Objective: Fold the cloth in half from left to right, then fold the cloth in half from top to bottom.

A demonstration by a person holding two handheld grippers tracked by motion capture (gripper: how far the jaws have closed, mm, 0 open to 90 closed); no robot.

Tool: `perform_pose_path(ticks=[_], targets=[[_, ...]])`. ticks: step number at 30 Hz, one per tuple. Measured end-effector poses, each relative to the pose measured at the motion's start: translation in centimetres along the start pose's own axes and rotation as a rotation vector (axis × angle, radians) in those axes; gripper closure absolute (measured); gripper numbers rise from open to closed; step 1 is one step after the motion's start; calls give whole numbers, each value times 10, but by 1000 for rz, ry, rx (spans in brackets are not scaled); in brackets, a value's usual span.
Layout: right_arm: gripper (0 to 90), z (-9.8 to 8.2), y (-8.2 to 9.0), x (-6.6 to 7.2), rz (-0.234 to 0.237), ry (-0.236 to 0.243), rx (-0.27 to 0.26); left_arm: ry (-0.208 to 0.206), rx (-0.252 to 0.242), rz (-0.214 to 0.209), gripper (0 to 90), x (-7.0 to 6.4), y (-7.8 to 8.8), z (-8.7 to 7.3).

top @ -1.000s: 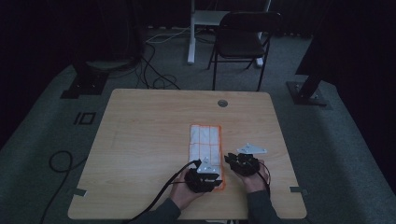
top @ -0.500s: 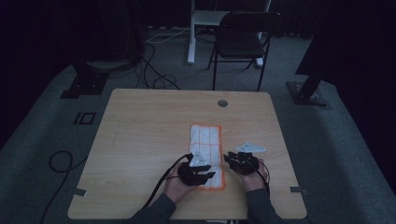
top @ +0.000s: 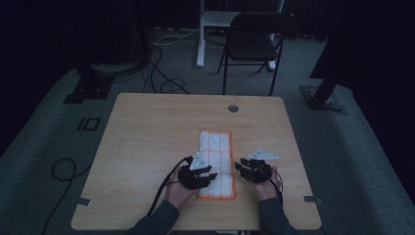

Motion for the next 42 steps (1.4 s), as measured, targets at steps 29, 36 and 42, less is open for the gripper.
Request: perform_pose_path(ticks=[29,36,42], targets=[[624,10,-14,-8,-39,7,-5,108,-57,174,590,72,17,4],[648,16,-30,-9,-47,11,3,129,-41,197,591,84,4,1],[652,23,-47,-12,-54,11,13,137,-21,216,582,96,-11,7]])
Point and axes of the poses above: each handheld gripper's, and its own axes: y roughly backward along the jaws, z roughly out of its top, x roughly to its left, the point moved 4 cm from there along -y, roughly forward along the jaws, and after that the axes turned 9 degrees about -x, right-handed, at the moved point
